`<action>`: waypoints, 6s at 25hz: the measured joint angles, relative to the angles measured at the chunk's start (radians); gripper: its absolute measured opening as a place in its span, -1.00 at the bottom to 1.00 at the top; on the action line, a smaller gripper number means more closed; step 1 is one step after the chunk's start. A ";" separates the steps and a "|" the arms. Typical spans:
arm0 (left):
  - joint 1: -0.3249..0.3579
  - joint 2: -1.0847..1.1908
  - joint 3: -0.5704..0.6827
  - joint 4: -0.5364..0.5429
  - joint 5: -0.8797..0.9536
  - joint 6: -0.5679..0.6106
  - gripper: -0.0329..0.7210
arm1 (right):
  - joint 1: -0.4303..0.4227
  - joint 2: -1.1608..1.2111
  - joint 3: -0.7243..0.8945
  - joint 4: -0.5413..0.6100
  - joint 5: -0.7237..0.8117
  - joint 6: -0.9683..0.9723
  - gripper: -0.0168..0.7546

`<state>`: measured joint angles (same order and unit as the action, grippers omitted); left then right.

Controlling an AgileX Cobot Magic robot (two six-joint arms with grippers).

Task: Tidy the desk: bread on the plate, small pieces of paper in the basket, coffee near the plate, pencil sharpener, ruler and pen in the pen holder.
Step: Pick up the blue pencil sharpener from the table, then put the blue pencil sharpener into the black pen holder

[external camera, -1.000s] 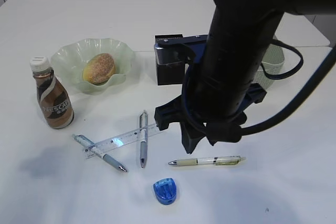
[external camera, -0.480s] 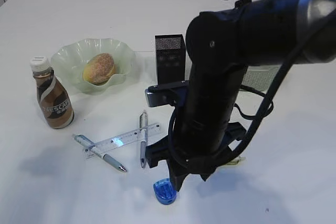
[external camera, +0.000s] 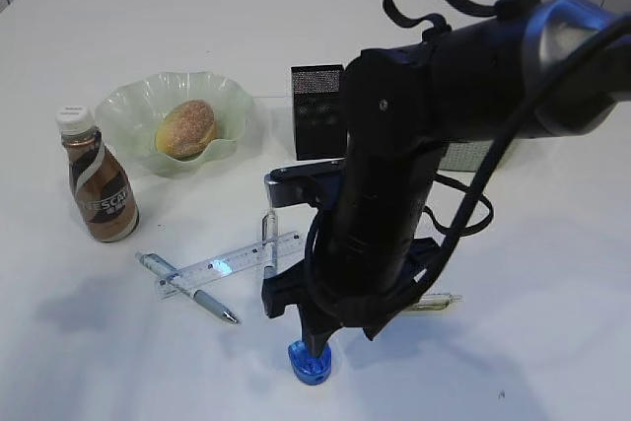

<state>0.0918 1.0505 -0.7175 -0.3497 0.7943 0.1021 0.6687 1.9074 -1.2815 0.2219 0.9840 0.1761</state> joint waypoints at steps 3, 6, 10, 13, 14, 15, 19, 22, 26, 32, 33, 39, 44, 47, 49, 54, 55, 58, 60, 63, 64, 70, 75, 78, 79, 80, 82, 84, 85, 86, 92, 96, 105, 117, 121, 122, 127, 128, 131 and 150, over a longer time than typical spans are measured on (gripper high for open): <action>0.000 0.000 0.000 0.000 0.000 0.000 0.10 | 0.000 0.012 0.000 0.009 -0.003 0.000 0.29; 0.000 0.000 0.000 0.000 0.000 0.000 0.10 | 0.000 0.012 0.000 0.019 -0.008 -0.002 0.29; 0.000 0.000 0.000 0.000 0.000 0.000 0.10 | 0.000 0.012 0.000 0.023 -0.040 -0.002 0.29; 0.000 0.000 0.000 0.000 -0.002 0.000 0.10 | 0.000 0.012 0.000 0.015 -0.040 -0.004 0.29; 0.000 0.000 0.000 0.000 -0.002 0.000 0.10 | 0.000 0.012 0.000 0.007 -0.040 -0.004 0.29; 0.000 0.000 0.000 0.000 -0.004 0.000 0.10 | 0.002 0.012 0.000 0.002 -0.040 -0.004 0.29; 0.000 0.000 0.000 0.000 -0.005 0.000 0.10 | 0.004 0.014 0.000 -0.042 -0.039 0.038 0.29; 0.000 0.000 0.000 0.000 -0.007 0.000 0.10 | 0.023 0.014 0.000 -0.062 -0.039 0.058 0.29; 0.000 0.000 0.000 0.000 -0.007 0.000 0.10 | 0.083 0.014 0.000 -0.115 -0.050 0.111 0.29; 0.000 0.000 0.000 0.000 -0.007 0.000 0.10 | 0.102 0.016 0.000 -0.176 -0.084 0.175 0.29; 0.000 0.000 0.000 0.000 -0.007 0.000 0.10 | 0.102 0.018 0.000 -0.178 -0.087 0.175 0.29; 0.000 0.000 0.000 0.000 -0.007 0.000 0.10 | 0.102 0.064 0.000 -0.178 -0.098 0.177 0.29; 0.000 0.000 0.000 0.000 -0.007 0.000 0.09 | 0.102 0.085 0.000 -0.161 -0.108 0.179 0.29; 0.000 0.000 0.000 0.000 -0.007 0.000 0.09 | 0.102 0.089 0.000 -0.144 -0.131 0.183 0.29; 0.000 0.000 0.000 0.000 -0.007 0.000 0.09 | 0.102 0.090 0.000 -0.134 -0.139 0.185 0.29; 0.000 0.000 0.000 0.000 -0.007 0.000 0.09 | 0.102 0.099 0.000 -0.123 -0.153 0.185 0.29; 0.000 0.000 0.000 0.000 -0.007 0.000 0.09 | 0.102 0.099 0.000 -0.123 -0.153 0.185 0.29; 0.000 0.000 0.000 0.000 -0.007 0.000 0.09 | 0.102 0.099 0.000 -0.123 -0.172 0.185 0.29; 0.000 0.000 0.000 0.000 -0.007 0.000 0.09 | 0.102 0.099 0.000 -0.123 -0.181 0.185 0.29; 0.000 0.000 0.000 0.000 -0.007 0.000 0.08 | 0.102 0.099 0.000 -0.125 -0.186 0.186 0.29; 0.000 0.000 0.000 0.000 -0.007 0.000 0.09 | 0.102 0.099 0.000 -0.125 -0.186 0.186 0.29; 0.000 0.000 0.000 0.000 -0.007 0.000 0.08 | 0.102 0.099 0.000 -0.153 -0.190 0.203 0.29; 0.000 0.000 0.000 0.000 -0.007 0.000 0.08 | 0.102 0.110 0.000 -0.153 -0.201 0.204 0.29; 0.000 0.000 0.000 0.000 -0.007 0.000 0.08 | 0.102 0.126 0.000 -0.154 -0.201 0.204 0.29; 0.000 0.000 0.000 0.000 -0.007 0.000 0.08 | 0.102 0.135 0.000 -0.154 -0.201 0.204 0.29; 0.000 0.000 0.000 0.000 -0.007 0.000 0.08 | 0.102 0.136 0.000 -0.154 -0.203 0.204 0.29; 0.000 0.000 0.000 0.000 -0.007 0.000 0.08 | 0.102 0.136 0.000 -0.154 -0.207 0.205 0.29; 0.000 0.000 0.000 0.000 -0.007 0.000 0.08 | 0.102 0.136 0.000 -0.155 -0.207 0.205 0.29; 0.000 0.000 0.000 0.000 -0.007 0.000 0.08 | 0.102 0.136 0.000 -0.155 -0.209 0.205 0.29; 0.000 0.000 0.000 0.000 -0.007 0.000 0.08 | 0.102 0.136 0.000 -0.155 -0.209 0.205 0.29; 0.000 0.000 0.000 0.000 -0.007 0.000 0.08 | 0.102 0.139 0.000 -0.155 -0.215 0.206 0.27; 0.000 0.000 0.000 0.000 -0.007 0.000 0.08 | 0.102 0.150 0.000 -0.153 -0.215 0.206 0.12; 0.000 0.000 0.000 0.000 -0.007 0.000 0.08 | 0.102 0.150 -0.004 -0.153 -0.215 0.206 -0.09; 0.000 0.000 0.000 0.000 -0.007 0.000 0.07 | 0.102 0.150 -0.160 -0.184 -0.023 0.208 -0.09; 0.000 0.000 0.000 0.000 -0.007 0.000 0.07 | 0.102 0.150 -0.208 -0.214 0.022 0.208 -0.09; 0.000 0.000 0.000 0.000 -0.007 0.000 0.07 | 0.102 0.150 -0.286 -0.268 0.071 0.208 -0.09; 0.000 0.000 0.000 0.000 -0.007 0.000 0.06 | 0.102 0.150 -0.416 -0.394 0.130 0.210 -0.09; 0.000 0.000 0.000 0.000 -0.007 0.000 0.05 | 0.102 0.150 -0.441 -0.421 0.140 0.212 -0.09; 0.000 0.000 0.000 0.000 -0.007 0.002 0.04 | 0.102 0.150 -0.506 -0.483 0.149 0.214 -0.09; 0.000 0.000 0.000 0.004 -0.007 0.002 0.04 | -0.057 0.128 -0.643 -0.509 0.159 0.152 -0.09</action>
<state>0.0918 1.0505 -0.7175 -0.3462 0.7869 0.1039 0.6121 2.0357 -1.9249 -0.2874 1.1432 0.3282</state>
